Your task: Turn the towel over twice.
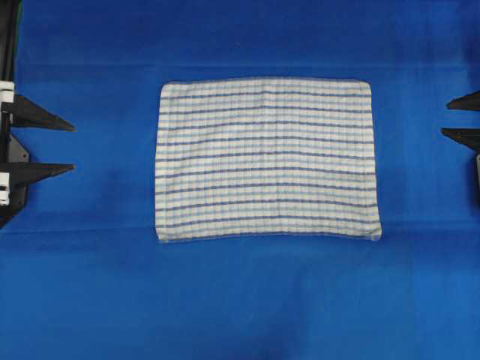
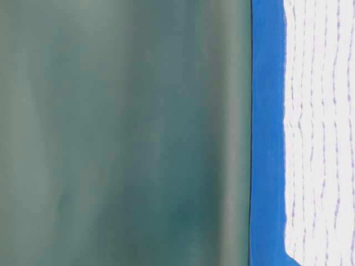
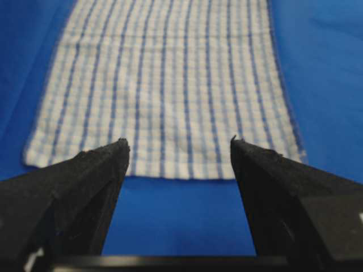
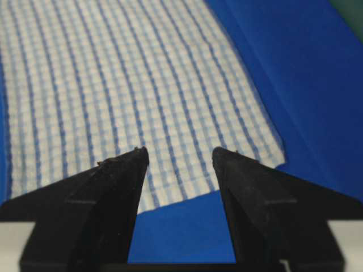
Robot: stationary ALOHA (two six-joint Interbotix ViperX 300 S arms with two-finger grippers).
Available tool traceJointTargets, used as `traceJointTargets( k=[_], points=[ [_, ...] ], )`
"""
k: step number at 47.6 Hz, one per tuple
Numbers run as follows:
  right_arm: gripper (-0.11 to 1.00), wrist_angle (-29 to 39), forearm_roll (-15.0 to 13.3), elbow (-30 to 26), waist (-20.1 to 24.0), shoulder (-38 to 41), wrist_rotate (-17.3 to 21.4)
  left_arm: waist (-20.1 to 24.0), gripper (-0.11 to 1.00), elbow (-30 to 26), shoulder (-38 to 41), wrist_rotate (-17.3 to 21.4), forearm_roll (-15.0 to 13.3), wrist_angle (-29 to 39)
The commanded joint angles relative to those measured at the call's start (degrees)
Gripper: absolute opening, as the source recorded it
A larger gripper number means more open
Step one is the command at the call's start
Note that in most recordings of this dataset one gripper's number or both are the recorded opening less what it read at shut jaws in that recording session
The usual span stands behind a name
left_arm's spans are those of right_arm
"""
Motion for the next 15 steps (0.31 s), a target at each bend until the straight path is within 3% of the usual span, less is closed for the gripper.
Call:
traceJointTargets(
  k=[1,15],
  points=[
    [0.57,-1.58,-0.44,-0.26,-0.53,1.14,0.88,0.09,0.67,-0.62,0.44,-0.26,-0.18,-0.62],
    [0.57,-1.67,-0.35,-0.09,-0.53,1.41,1.23,0.09,0.67,-0.44,0.53,-0.35,-0.18,-0.62]
  ],
)
